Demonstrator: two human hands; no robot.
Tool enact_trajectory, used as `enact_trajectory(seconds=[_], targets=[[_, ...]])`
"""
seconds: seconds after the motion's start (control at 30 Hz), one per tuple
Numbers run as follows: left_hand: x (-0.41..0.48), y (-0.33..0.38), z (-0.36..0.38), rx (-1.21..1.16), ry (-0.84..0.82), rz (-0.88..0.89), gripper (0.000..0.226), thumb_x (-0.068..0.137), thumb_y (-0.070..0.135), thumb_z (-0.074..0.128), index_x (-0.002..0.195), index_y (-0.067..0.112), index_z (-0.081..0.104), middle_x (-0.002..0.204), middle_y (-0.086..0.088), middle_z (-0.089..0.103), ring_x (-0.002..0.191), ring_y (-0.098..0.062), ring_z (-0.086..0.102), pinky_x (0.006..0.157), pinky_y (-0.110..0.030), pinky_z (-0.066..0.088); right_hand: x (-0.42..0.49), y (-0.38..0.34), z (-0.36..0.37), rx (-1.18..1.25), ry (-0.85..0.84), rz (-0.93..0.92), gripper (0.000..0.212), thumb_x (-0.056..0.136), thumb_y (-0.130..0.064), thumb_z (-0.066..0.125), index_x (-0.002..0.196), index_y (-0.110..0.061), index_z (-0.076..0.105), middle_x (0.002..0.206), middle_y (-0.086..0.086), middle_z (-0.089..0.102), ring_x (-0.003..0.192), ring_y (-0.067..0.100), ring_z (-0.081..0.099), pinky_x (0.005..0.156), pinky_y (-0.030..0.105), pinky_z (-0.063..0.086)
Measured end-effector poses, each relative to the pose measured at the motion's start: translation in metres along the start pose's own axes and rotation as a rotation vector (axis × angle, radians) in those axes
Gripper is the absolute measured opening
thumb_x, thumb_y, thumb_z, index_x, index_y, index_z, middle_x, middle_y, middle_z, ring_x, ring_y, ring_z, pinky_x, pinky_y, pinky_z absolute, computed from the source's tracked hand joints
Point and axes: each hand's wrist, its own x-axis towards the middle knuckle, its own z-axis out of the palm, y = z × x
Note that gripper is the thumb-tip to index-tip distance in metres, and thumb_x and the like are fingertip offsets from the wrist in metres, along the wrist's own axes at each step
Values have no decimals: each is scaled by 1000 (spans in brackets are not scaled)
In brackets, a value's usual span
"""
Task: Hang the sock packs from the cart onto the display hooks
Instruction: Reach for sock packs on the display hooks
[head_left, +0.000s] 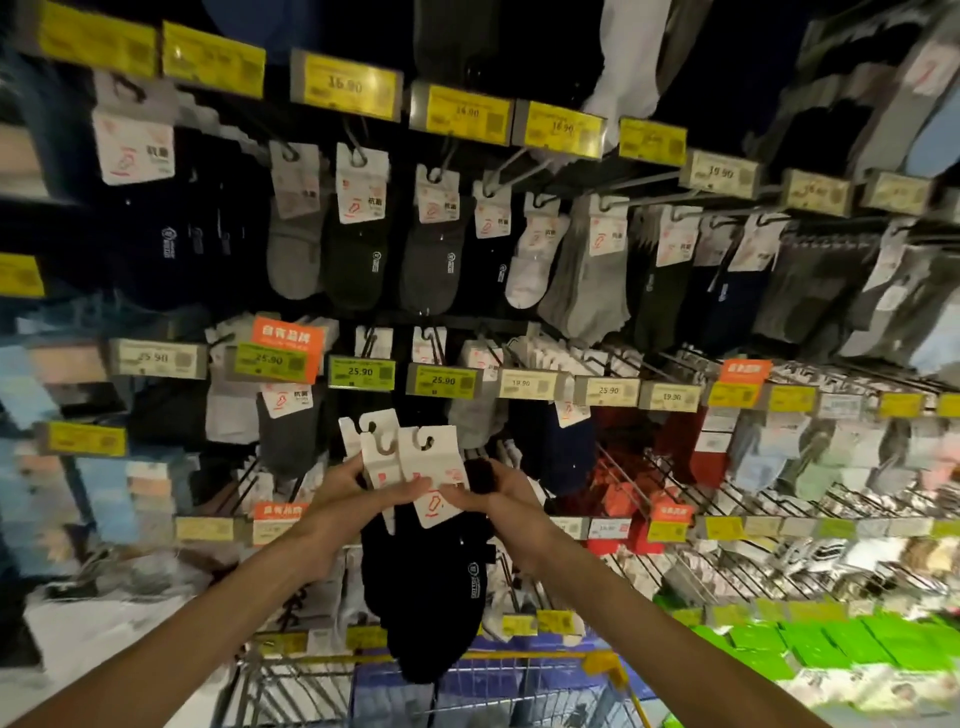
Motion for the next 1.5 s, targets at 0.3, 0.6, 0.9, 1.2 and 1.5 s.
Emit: enact_trajectory(seconds=[0.3,0.6,0.9,1.2,1.5], targets=[[-2,65,38,59,-68,259,43,74,37,74,115,25,67,110,14,73,104,-4,68,86,-20,55,2,-62,-34,42,-29,-196,43,80,-2,76,119,-1,61,108,14,73,100,29,70,82,36,56],[40,165,79,176,20,476,30,93,23,64,122,24,65,113,19,68,104,6,64,95,-17,50,29,-175,-63,65,-6,-422,31,80,1,75,108,-5,64,106,14,73,100,29,70,85,42,58],[66,179,82,230,142,496,38,88,30,68,125,20,65,124,7,66,116,-13,61,108,-36,44,55,-243,-69,-43,128,-583,28,81,-7,77,102,-16,62,101,4,74,88,15,72,73,28,59],[78,196,68,250,57,442,45,63,51,71,105,33,69,107,15,74,110,-11,65,108,-41,44,74,-244,-63,-98,204,-634,28,80,-13,79,103,-19,63,94,-4,75,89,12,72,84,39,58],[94,184,66,290,80,473,22,87,21,70,104,36,67,108,19,70,109,-6,61,109,-37,42,89,-235,-61,-130,229,-728,30,84,-12,75,111,-13,62,104,1,72,98,13,69,87,38,58]])
